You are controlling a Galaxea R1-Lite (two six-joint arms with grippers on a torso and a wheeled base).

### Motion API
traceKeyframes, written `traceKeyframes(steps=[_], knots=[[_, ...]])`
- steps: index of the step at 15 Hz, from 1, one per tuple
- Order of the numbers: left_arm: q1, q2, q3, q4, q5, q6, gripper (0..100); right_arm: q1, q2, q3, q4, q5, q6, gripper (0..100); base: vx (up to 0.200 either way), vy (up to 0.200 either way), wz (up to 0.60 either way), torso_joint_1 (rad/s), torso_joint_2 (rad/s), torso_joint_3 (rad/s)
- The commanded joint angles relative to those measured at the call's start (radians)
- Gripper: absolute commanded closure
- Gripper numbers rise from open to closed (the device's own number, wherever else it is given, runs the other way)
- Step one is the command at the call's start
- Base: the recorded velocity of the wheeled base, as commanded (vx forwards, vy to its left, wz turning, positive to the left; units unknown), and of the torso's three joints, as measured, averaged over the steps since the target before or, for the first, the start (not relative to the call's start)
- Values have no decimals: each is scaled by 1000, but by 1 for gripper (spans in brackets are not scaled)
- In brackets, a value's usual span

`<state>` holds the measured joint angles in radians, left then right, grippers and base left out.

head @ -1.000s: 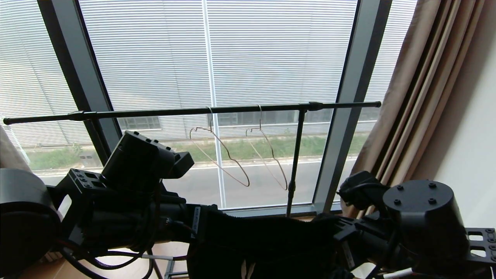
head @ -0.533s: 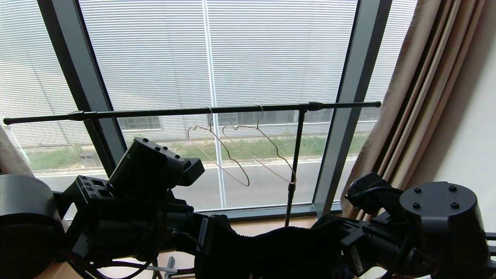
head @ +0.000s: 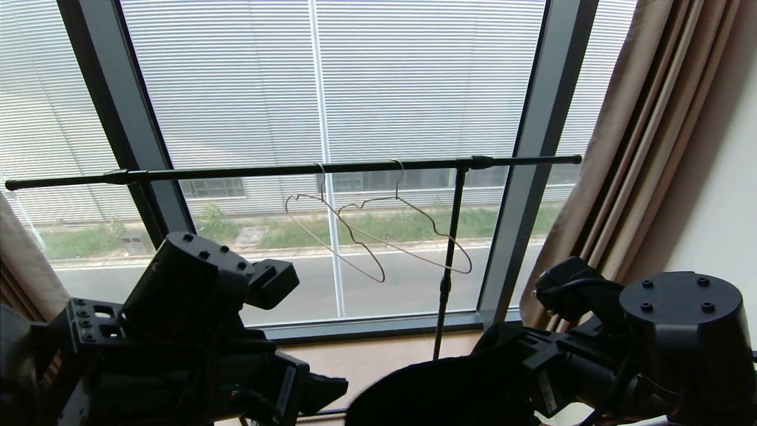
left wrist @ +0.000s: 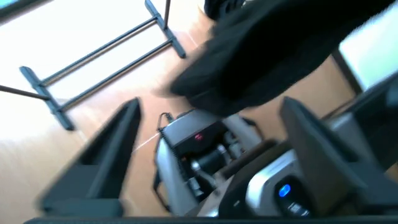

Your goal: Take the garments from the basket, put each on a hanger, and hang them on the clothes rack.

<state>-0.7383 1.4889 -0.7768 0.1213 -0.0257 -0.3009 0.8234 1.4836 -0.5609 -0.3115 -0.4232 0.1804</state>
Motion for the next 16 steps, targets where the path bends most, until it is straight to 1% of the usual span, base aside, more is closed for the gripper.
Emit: traceKeyframes(steps=[1,3,5,7,9,10,13,16], knots=[[-6,-79,59,0,1,32,0,-1,-13,-4,-1,-2,1,100,0,0,0,0,0,0],[0,-125,93,-2,3,34,0,-4,-31,-2,2,-6,-2,100,0,0,0,0,0,0],[22,-130,123,-6,3,26,0,-43,-31,6,3,-9,-6,100,0,0,0,0,0,0],[45,-128,159,-65,6,22,0,-84,-40,12,9,-19,-15,100,0,0,0,0,0,0],[66,-127,194,-144,6,23,0,-135,-57,13,12,-29,-67,100,0,0,0,0,0,0],[77,-125,208,-166,4,25,0,-155,-65,12,12,-35,-75,100,0,0,0,0,0,0],[82,-119,206,-169,4,22,0,-214,-82,12,6,-35,-118,100,0,0,0,0,0,0],[82,-108,198,-173,4,23,0,-237,-82,9,6,-35,-119,100,200,0,0,-7,2,2]])
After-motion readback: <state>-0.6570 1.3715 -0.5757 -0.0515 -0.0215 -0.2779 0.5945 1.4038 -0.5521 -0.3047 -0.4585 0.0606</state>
